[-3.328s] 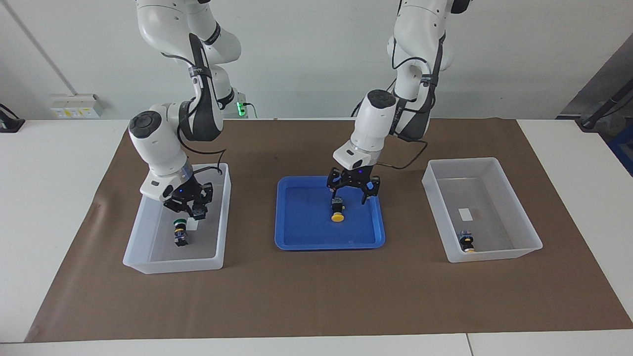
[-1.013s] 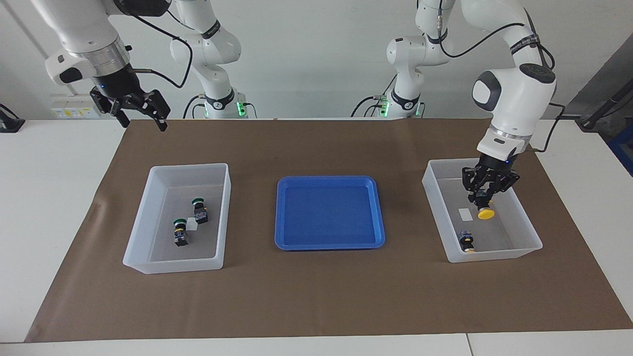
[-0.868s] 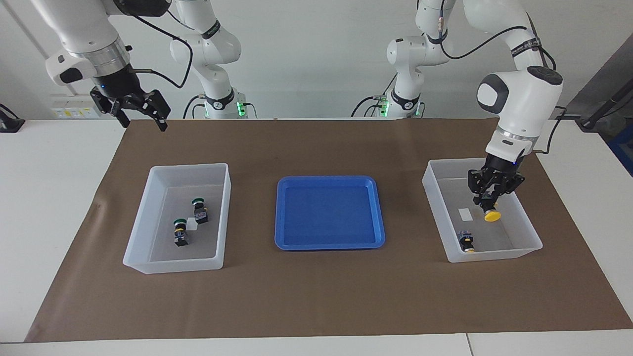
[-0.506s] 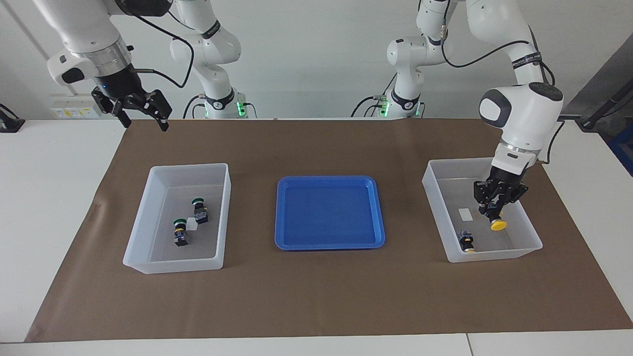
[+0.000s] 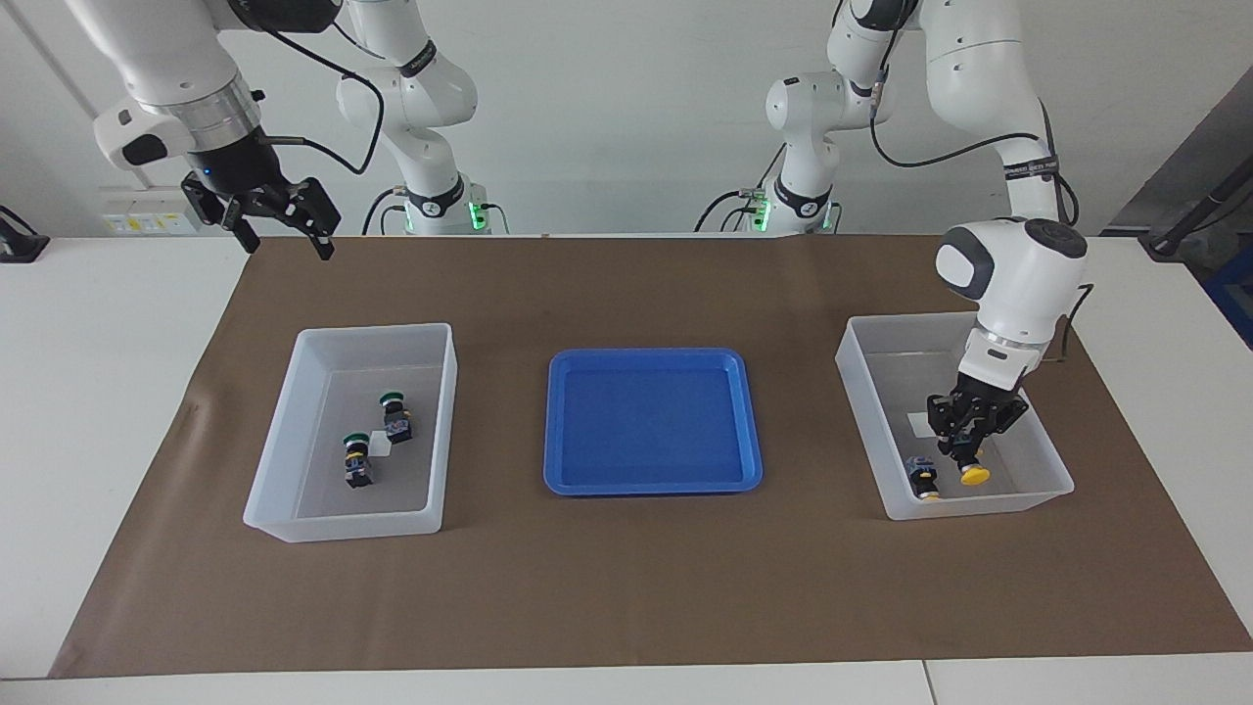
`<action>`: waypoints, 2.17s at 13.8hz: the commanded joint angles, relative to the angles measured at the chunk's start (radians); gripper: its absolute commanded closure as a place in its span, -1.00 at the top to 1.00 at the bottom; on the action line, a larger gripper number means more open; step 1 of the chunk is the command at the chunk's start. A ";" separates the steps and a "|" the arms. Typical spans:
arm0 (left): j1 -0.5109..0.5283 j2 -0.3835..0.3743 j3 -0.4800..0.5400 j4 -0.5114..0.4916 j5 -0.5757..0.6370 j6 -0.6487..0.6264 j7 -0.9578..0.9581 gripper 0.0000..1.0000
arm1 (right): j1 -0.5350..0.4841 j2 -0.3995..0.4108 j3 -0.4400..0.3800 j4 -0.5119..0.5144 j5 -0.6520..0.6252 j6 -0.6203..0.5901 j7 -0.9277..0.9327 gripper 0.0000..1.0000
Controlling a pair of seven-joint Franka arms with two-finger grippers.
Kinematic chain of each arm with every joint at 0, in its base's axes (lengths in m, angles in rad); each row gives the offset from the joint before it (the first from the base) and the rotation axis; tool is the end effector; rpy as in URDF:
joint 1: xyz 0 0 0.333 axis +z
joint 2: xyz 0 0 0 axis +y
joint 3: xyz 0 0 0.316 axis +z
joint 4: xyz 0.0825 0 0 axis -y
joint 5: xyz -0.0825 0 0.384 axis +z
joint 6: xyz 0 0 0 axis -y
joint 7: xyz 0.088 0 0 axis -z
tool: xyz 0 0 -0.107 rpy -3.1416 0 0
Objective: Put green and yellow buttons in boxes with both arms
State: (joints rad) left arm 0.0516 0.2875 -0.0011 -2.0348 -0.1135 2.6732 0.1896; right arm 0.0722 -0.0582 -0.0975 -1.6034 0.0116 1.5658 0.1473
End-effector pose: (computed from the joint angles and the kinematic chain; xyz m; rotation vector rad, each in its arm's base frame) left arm 0.6239 0.0350 0.3404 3.0653 -0.0717 0.5518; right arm 0.5358 -0.0140 0.6403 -3.1114 0.2687 -0.0300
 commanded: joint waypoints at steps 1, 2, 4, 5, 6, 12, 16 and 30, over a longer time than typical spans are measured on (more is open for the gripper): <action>0.016 0.044 -0.011 -0.001 -0.018 0.071 0.024 -1.00 | -0.006 -0.012 0.009 -0.015 0.002 -0.004 0.012 1.00; 0.014 0.044 -0.011 -0.001 -0.018 0.068 0.022 -1.00 | -0.006 -0.012 0.009 -0.015 0.002 -0.004 0.012 1.00; 0.016 0.045 -0.010 -0.001 -0.018 0.057 0.019 0.00 | -0.006 -0.012 0.009 -0.015 0.002 -0.004 0.012 1.00; 0.019 0.044 -0.010 -0.001 -0.018 0.057 0.028 0.99 | -0.006 -0.012 0.009 -0.015 0.002 -0.004 0.012 1.00; 0.027 0.044 -0.008 -0.001 -0.018 0.059 0.037 1.00 | -0.006 -0.012 0.009 -0.015 0.002 -0.004 0.012 1.00; 0.027 -0.017 -0.008 0.010 -0.017 0.010 0.093 1.00 | -0.006 -0.012 0.009 -0.015 0.002 -0.004 0.012 1.00; -0.011 -0.132 -0.013 0.018 -0.009 -0.152 0.085 1.00 | -0.006 -0.012 0.009 -0.015 0.002 -0.004 0.012 1.00; -0.122 -0.278 -0.025 0.365 0.084 -0.823 -0.042 1.00 | -0.006 -0.012 0.007 -0.015 0.002 -0.004 0.012 1.00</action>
State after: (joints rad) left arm -0.0629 -0.0331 -0.0327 -1.7692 -0.0556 1.9356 0.1675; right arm 0.0722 -0.0582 -0.0975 -1.6035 0.0116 1.5658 0.1473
